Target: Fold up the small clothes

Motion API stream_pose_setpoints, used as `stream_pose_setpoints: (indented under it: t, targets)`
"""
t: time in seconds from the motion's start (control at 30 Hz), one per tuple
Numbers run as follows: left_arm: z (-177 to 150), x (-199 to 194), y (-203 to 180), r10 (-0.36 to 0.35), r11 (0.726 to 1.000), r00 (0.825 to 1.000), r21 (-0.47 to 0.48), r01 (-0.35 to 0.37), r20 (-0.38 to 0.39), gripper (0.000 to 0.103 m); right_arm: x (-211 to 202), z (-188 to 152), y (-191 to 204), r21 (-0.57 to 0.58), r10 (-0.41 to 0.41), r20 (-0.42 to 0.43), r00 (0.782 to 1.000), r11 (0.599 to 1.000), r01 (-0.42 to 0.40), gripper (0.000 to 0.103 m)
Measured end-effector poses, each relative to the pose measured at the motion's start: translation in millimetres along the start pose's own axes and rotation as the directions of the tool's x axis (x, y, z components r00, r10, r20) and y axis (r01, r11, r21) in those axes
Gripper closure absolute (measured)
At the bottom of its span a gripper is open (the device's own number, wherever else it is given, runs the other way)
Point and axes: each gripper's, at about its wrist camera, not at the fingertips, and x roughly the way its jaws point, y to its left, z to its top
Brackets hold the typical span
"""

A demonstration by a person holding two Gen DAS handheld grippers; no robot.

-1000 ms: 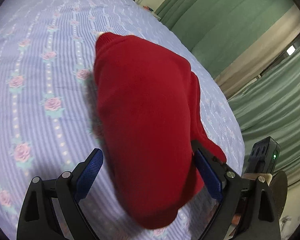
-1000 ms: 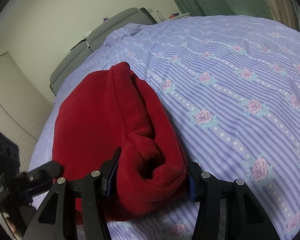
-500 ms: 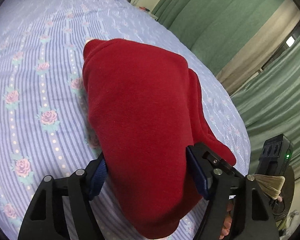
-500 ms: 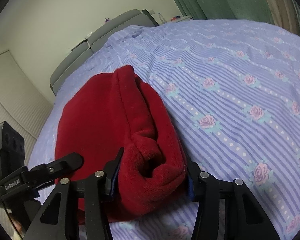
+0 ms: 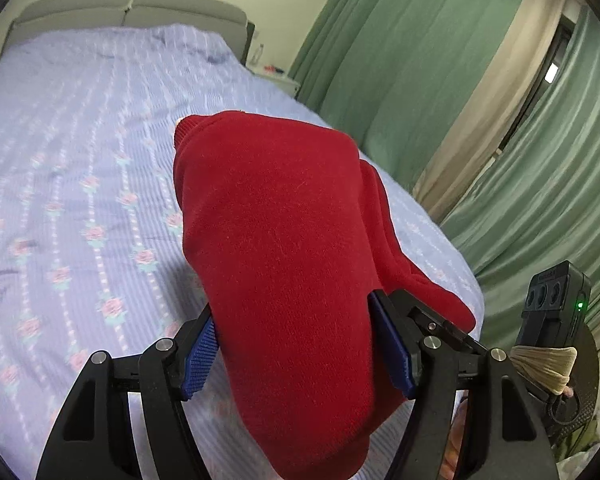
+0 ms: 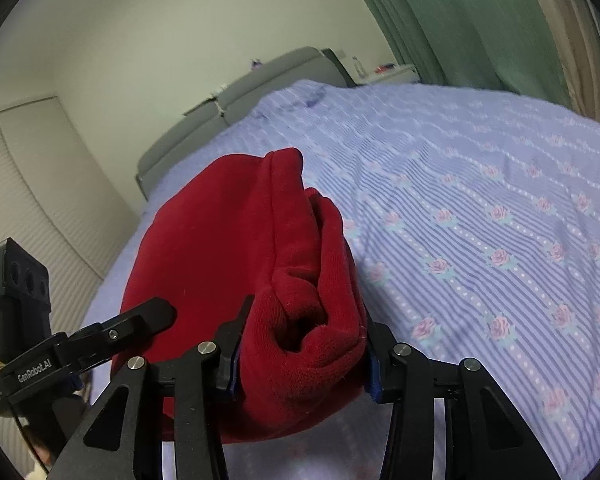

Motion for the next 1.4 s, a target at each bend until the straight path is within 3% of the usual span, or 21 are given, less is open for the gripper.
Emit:
stream_pose_setpoints:
  t: [0.3, 0.63, 1.03, 1.4]
  targets:
    - [-24.4, -96.0, -9.4, 0.071, 0.997, 0.990, 0.001, -0.072, 0.124, 0.032, -59.8, -16.8, 57.8, -0.079, 0.077, 0.043, 0.996, 0.994, -0.073, 0.058]
    - [-65.2, -201.4, 37.3, 0.155, 0.988, 0.960, -0.059, -0.145, 0.232, 0.032, -87.4, -58.4, 147.5, -0.202, 0.180, 0.028, 0.983, 0.964, -0.171, 0.058]
    - [-115.6, -328.9, 126.3, 0.283, 0.954, 0.905, -0.186, -0.234, 0.317, 0.032, -75.8, -117.8, 280.5, -0.317, 0.320, -0.068, 0.945, 0.891, -0.325, 0.058]
    - [-119.8, -408.2, 213.8, 0.386, 0.921, 0.867, -0.192, -0.340, 0.316, 0.032, -42.0, -168.4, 389.3, -0.353, 0.411, -0.156, 0.898, 0.826, -0.439, 0.058]
